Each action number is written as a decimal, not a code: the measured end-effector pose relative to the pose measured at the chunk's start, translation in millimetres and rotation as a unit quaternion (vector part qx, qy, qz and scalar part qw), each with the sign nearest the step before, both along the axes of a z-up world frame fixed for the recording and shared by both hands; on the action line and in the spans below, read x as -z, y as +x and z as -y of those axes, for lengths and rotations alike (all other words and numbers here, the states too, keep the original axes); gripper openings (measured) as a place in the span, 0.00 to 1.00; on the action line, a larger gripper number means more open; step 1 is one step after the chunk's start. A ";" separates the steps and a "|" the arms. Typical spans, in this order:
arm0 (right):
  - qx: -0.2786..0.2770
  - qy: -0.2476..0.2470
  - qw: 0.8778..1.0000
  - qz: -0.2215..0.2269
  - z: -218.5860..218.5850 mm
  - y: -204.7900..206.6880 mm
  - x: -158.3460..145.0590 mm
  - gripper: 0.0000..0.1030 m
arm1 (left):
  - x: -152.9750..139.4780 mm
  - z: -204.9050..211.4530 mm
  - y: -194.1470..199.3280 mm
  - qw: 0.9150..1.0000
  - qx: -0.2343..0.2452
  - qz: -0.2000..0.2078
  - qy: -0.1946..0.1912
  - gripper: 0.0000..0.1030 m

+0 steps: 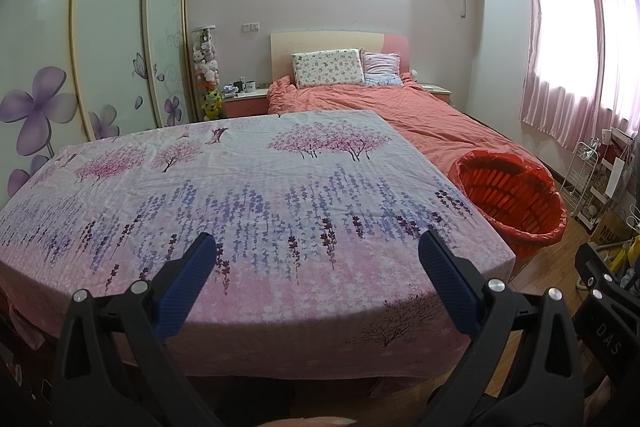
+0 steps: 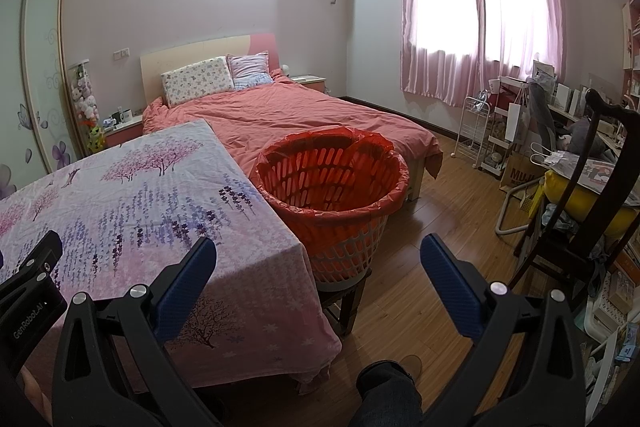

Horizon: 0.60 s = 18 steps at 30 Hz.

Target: Collect trash

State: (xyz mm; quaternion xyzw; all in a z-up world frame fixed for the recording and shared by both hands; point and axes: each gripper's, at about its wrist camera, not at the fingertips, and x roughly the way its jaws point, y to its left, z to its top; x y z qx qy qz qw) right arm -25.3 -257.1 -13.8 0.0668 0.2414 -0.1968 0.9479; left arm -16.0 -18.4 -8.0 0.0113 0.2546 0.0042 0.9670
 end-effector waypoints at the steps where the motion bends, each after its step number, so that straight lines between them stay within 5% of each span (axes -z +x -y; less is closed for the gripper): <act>1: 0.000 0.000 1.000 0.000 -0.2 -0.1 0.1 0.98 | 0.5 -0.3 -0.3 1.000 0.000 0.000 0.000 0.96; 18: 0.000 0.000 1.000 0.000 0.1 0.3 -0.7 0.98 | 2.5 -0.9 -2.5 1.000 -0.001 -0.002 -0.001 0.96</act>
